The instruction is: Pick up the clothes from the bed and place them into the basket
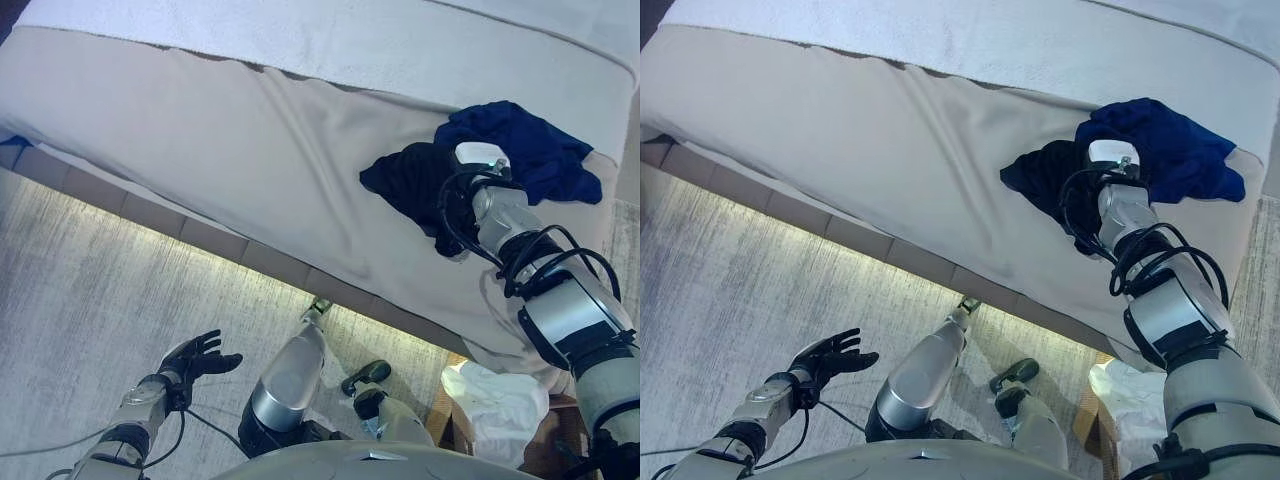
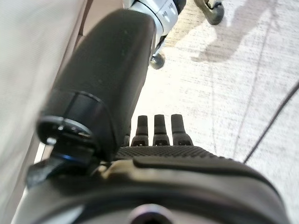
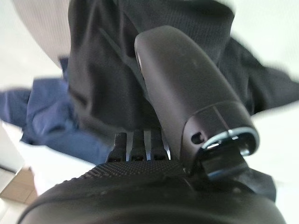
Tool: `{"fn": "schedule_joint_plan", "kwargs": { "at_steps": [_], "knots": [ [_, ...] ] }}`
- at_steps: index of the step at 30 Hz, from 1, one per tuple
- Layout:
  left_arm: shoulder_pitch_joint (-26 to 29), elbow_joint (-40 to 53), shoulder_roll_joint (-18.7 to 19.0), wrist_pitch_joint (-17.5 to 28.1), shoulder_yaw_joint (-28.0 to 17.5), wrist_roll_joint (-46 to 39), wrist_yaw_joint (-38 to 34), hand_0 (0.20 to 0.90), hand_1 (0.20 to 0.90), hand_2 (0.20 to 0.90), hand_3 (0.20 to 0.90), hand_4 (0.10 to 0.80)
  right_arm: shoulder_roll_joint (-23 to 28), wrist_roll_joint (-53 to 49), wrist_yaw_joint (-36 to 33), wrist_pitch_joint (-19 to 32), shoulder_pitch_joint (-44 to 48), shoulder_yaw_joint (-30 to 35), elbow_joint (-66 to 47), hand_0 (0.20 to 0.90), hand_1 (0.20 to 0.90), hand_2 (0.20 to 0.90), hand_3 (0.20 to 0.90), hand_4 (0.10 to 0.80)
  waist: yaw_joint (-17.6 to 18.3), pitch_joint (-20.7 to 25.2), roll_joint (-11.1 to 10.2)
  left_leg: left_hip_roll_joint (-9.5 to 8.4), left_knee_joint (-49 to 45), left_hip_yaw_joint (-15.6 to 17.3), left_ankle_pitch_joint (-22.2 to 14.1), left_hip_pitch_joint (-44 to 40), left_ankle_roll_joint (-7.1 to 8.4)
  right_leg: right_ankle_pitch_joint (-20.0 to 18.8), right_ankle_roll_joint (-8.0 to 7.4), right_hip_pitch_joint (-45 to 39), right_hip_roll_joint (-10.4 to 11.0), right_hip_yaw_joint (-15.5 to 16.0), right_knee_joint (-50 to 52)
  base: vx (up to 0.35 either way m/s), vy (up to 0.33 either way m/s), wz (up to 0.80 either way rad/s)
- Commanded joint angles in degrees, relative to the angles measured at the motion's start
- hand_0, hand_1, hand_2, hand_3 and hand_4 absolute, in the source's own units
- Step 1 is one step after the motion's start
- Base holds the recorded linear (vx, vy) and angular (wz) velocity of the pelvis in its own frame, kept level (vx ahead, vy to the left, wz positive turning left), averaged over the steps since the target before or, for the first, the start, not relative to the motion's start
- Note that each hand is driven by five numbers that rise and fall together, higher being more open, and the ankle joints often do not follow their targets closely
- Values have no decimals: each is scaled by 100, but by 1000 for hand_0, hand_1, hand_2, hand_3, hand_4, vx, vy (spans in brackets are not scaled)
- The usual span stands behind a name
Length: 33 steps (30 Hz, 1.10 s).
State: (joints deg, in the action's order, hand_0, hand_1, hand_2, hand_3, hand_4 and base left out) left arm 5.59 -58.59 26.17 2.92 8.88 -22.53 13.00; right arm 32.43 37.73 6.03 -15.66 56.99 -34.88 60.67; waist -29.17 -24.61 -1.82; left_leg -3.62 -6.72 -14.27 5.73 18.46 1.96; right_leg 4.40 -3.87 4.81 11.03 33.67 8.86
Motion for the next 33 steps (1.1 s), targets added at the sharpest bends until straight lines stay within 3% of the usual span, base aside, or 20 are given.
{"fn": "schedule_joint_plan", "kwargs": {
  "at_steps": [1,3,4,5,6,7,11,12,17,25,33],
  "knots": [
    [-211,193,181,251,45,-61,67,900,900,900,900,800,360,254,140,-184,668,-541,128,900,900,900,900,800,-148,-32,48,39,501,281,-238,-77,-242,262,-7,-166,97,4,620,-14,-50,17],
    [-169,286,174,269,111,-69,96,900,900,900,900,800,263,344,198,-42,695,-467,301,900,900,900,900,800,-206,-47,66,41,545,233,-176,-22,-213,301,1,-148,76,66,609,-5,-58,13],
    [-154,335,163,249,125,-48,80,900,900,900,900,800,231,425,317,60,695,-460,310,851,851,851,842,742,-220,-53,63,42,549,216,-170,-7,-201,318,8,-143,67,72,610,4,-61,19],
    [-138,380,156,217,126,-17,68,900,900,900,900,800,206,403,341,139,678,-474,315,615,615,615,568,468,-232,-62,59,41,553,194,-162,5,-195,332,7,-142,52,72,612,8,-62,21],
    [-120,433,159,169,139,5,50,900,900,900,900,800,183,199,268,242,669,-484,301,331,331,331,236,136,-240,-67,48,43,568,169,-146,15,-187,339,2,-139,27,71,601,8,-67,17],
    [-108,494,168,109,171,-4,14,900,900,900,900,800,178,-121,114,275,667,-504,222,300,300,300,200,100,-237,-71,37,52,590,148,-131,7,-180,332,-7,-138,4,66,590,9,-75,14],
    [-184,525,145,46,175,15,-113,900,900,900,900,800,251,-1557,-1216,284,726,-88,-811,300,300,300,200,100,-125,-55,-24,119,638,153,-144,-110,-155,233,-56,-187,-53,-16,578,15,-56,7],
    [-253,421,123,106,115,19,-156,900,900,900,900,800,318,-1989,-1929,397,735,197,-1380,300,300,300,200,100,-44,-17,-73,161,641,196,-189,-185,-149,221,-58,-226,-71,-86,596,21,-40,-3],
    [-553,-44,-87,433,-54,20,-186,900,900,900,900,800,540,-2268,-3618,684,609,1398,-3070,300,300,300,200,100,251,279,-99,228,753,317,-309,-574,-146,271,-54,-461,-117,-336,548,33,6,-14],
    [-1002,-531,-310,681,-455,440,-56,900,900,900,900,800,1408,-2026,-4951,779,-30,2622,-4703,300,300,300,200,100,638,1009,-143,257,972,532,-387,-1142,-105,325,-110,-983,-297,-651,101,82,-2,-23],
    [-1161,-845,-486,469,-696,1084,-317,900,900,900,900,800,2089,-2241,-5097,701,-1414,3784,-5424,300,300,300,200,100,1224,1688,-226,304,1034,943,-411,-1524,-123,237,-124,-1144,-524,-1035,-303,35,-68,-29]
  ]
}}
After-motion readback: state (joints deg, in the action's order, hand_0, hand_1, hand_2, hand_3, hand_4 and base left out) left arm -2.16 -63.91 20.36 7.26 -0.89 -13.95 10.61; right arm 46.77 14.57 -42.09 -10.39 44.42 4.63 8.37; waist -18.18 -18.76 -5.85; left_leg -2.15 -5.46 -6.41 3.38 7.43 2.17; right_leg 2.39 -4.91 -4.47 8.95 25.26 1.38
